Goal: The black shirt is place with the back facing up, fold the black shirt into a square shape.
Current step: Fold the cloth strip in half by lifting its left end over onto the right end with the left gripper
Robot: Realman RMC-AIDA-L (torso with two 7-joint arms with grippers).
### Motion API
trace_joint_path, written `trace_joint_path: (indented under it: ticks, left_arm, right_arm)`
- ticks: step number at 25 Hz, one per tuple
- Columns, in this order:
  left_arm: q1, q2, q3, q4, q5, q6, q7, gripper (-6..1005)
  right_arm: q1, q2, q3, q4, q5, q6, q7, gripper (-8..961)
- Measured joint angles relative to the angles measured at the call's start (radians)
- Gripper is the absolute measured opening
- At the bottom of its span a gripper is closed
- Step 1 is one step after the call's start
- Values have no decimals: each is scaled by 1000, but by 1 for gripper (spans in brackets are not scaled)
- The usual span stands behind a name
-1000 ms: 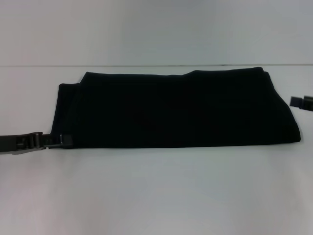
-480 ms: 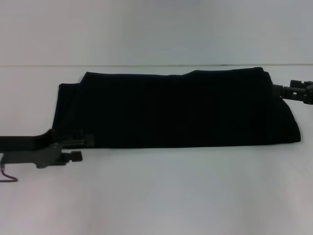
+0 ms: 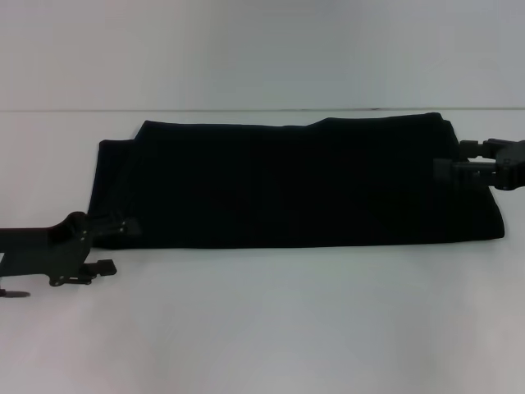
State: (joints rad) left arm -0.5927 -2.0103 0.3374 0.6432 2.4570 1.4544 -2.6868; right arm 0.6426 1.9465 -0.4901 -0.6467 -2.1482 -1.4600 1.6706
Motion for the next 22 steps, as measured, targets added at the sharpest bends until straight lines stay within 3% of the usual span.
trace_joint_path:
  ticks: [10,17,22]
  left_arm:
    - [-16,6,-3,-11,32,-43,-160,892]
    - [-24,10,-5,-24,28,-67,-248,890]
    - [-23,11,-6,-37,32,-101,-284,890]
  right_arm:
    - [2,-2,9,-7,4,-19,-2,901]
    - [3,19,10,-57,4,-21,1,899]
    - [0,21,13,-63,15,-22,1,897]
